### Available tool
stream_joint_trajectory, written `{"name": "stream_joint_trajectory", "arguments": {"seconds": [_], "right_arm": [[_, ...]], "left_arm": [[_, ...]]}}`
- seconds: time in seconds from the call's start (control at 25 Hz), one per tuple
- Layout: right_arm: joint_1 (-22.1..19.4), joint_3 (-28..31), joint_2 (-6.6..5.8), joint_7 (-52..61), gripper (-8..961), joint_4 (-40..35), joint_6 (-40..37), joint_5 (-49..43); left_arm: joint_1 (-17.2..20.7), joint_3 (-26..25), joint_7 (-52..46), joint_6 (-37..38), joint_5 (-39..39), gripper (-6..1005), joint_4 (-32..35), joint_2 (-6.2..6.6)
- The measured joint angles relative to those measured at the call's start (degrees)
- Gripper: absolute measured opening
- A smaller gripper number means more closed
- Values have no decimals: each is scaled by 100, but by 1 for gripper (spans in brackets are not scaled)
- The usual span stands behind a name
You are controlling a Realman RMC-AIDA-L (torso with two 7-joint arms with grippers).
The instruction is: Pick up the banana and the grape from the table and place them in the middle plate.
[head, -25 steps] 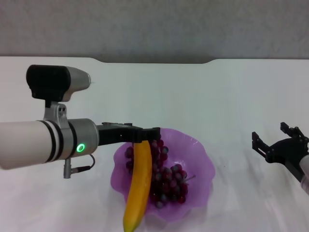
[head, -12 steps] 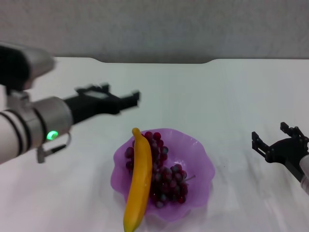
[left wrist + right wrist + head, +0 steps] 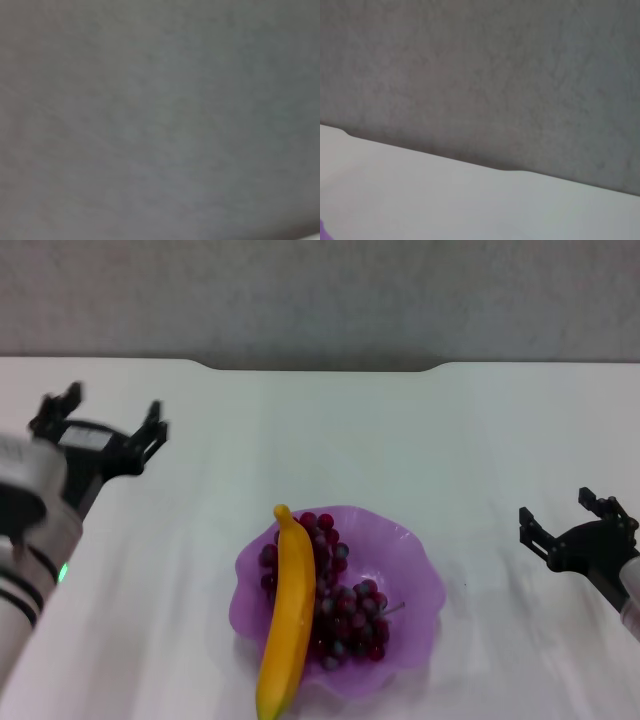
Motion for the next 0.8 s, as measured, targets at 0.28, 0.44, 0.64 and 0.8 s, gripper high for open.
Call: {"name": "stream_joint_trajectory", "arguments": {"seconds": [0.28,0.44,0.64,0.8], "right_arm": [[48,-8,1,0,862,3,-1,-6],[55,-8,0,0,862,7,0,-4],[56,-7,2,0,861,7,-35,-3],[41,-7,9,0,861,-7,-309,-2]], "left_arm": [[-791,1131,-1471,3145,478,894,2530,-8],[-1052,1156,-2741,3358,504,894,3372,-7],[-1220,1160,-4669,3373,827,893,4339,6],[-1302,1149,-5788,3662,1210,893,4949,-5]]}}
